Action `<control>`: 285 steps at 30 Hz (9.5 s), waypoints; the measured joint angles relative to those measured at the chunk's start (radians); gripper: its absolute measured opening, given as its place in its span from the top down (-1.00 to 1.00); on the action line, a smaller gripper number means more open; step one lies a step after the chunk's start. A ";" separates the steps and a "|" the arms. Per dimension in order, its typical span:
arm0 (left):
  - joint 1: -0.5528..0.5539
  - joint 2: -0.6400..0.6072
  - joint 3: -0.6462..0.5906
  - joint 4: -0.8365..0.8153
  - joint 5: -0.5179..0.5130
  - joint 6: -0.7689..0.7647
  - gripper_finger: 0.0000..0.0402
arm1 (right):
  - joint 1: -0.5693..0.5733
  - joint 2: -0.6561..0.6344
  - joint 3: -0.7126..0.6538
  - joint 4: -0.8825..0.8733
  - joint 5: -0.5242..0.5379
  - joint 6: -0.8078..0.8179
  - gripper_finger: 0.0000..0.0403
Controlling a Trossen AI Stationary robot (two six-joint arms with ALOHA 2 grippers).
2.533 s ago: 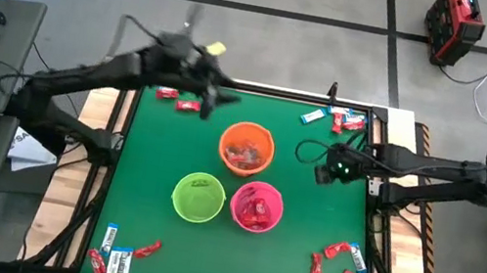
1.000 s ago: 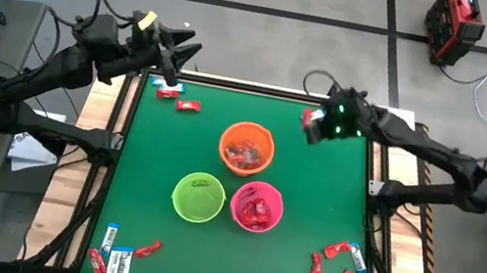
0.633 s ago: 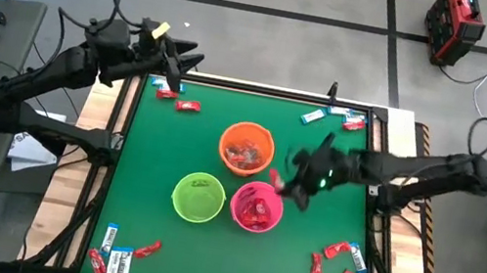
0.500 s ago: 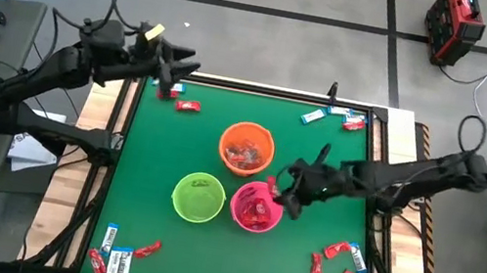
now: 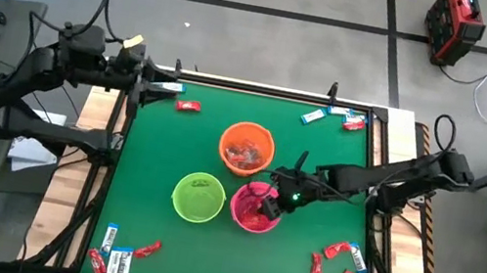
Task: Sort candy by brand, put in halloween buckets
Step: Put the red chocolate bar into the pink bucket
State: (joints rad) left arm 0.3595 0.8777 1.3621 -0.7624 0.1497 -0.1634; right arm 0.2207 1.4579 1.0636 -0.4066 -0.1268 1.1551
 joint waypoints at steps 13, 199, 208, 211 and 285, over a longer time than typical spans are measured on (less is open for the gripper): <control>-0.055 0.005 -0.006 -0.043 -0.002 -0.085 0.00 | 0.240 -0.008 0.234 -0.639 -0.054 0.123 0.09; 0.527 0.867 -0.277 0.040 -0.014 0.361 0.02 | -0.242 -0.104 0.263 -0.643 0.756 0.185 -0.22; 0.526 0.969 -0.270 0.131 -0.020 0.364 0.03 | -0.310 -0.104 0.263 -0.626 0.699 0.145 -0.22; 0.522 0.962 -0.272 0.130 -0.023 0.380 0.20 | -0.313 -0.104 0.263 -0.627 0.692 0.126 -0.22; 0.243 0.101 -0.224 0.174 0.106 0.137 -0.02 | -1.167 0.289 0.263 -0.724 0.451 -0.078 -0.22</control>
State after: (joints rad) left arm 0.6021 0.9792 1.1381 -0.5888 0.2555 -0.0269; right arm -0.9460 1.7468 1.3266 -1.1308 0.3244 1.0775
